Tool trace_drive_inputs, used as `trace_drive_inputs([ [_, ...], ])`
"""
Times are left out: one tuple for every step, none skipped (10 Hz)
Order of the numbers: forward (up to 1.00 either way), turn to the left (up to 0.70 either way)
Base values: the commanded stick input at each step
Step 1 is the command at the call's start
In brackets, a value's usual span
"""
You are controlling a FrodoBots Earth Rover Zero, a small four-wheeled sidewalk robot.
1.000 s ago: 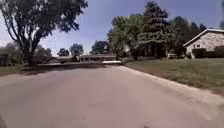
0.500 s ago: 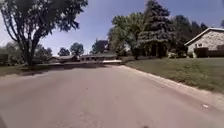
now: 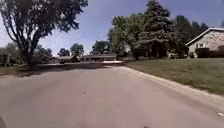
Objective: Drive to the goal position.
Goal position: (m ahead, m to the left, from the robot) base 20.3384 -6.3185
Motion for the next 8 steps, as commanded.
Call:
trace_drive_inputs([
  [0.5,0.0],
  [0.5,0.0],
  [0.5,0.0],
  [0.5,0.0],
  [0.5,0.0],
  [0.5,0.0],
  [0.5,0.0],
  [0.5,0.0],
])
